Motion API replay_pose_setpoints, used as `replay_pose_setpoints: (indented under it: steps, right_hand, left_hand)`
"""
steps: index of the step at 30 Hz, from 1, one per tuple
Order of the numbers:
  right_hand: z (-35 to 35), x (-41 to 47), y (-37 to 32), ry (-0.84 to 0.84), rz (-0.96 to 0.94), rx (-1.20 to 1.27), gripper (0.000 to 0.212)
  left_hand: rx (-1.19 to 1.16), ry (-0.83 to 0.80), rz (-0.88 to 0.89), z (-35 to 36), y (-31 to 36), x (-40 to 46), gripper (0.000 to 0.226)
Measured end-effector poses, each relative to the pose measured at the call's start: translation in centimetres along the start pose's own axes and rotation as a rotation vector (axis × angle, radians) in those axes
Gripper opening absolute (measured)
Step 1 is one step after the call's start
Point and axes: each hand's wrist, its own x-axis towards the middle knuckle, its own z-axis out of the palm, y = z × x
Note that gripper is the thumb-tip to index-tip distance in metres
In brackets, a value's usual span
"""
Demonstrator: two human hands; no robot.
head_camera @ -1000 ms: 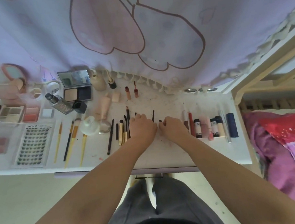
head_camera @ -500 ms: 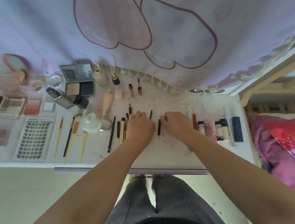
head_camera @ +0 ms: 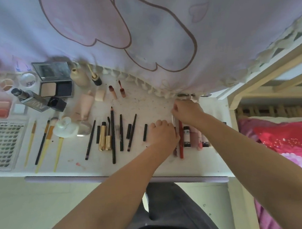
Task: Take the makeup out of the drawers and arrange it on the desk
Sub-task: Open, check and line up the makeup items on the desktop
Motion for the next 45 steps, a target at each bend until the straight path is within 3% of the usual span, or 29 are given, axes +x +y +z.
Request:
replay_pose_setpoints:
  steps: [4,8,13,15,18,21,25,27,29,30,35,39,45]
  right_hand:
    - [0.4,0.3,-0.8,-0.005,-0.041,0.013,0.031]
    - [-0.9,-0.2,-2.1,-0.121,-0.055,0.352,0.042]
    - [-3.2,-2.1,-4.1,-0.182,-0.118,0.814,0.029]
    - [-3.4,-3.2,-4.6,-0.188,-0.177,0.889,0.025]
    - [-3.5,-4.8,-5.3,-0.175,-0.253,0.856,0.018]
    - [-3.9,-6.1,-5.7,-0.236,-0.272,0.839,0.013]
    - [-4.8,-6.9,-6.3,-0.322,-0.146,0.629,0.042]
    - [-4.9,-7.3,-6.4,-0.301,-0.202,0.549,0.029]
    - [-4.8,-7.9,-6.3,-0.313,-0.257,0.665,0.007]
    - [-4.9,-8.2,-6.4,-0.34,-0.252,0.737,0.008]
    - [-4.3,-8.8,-7.6,-0.369,-0.086,0.582,0.042]
    - [-3.9,-9.2,-7.0,-0.357,-0.174,0.708,0.007]
    - [-3.4,-9.7,-6.9,-0.374,-0.089,0.718,0.032]
  left_hand:
    - [-0.113,0.079,-0.055,-0.4,-0.9,-0.2,0.045]
    - [-0.239,0.259,-0.01,-1.2,-3.6,-1.8,0.029]
    - [-0.604,0.242,0.013,-2.5,-6.7,-4.0,0.022]
    - [-0.738,0.209,0.036,-3.3,-7.9,-4.6,0.021]
    - [-0.892,0.13,0.067,-4.3,-9.6,-5.5,0.025]
    - [-0.852,0.12,0.12,-4.7,-11.2,-6.6,0.02]
    - [-0.764,0.077,0.174,-4.5,-12.7,-7.8,0.016]
    - [-0.767,0.087,0.191,-4.4,-13.2,-8.3,0.017]
    - [-0.801,0.09,0.188,-4.4,-13.6,-8.7,0.018]
    - [-0.803,0.083,0.187,-4.4,-13.8,-8.9,0.019]
    - [-0.757,0.07,0.224,-4.5,-14.3,-9.4,0.022]
    - [-0.757,0.03,0.245,-4.3,-14.5,-9.5,0.021]
    - [-0.728,0.01,0.279,-4.4,-14.3,-9.4,0.021]
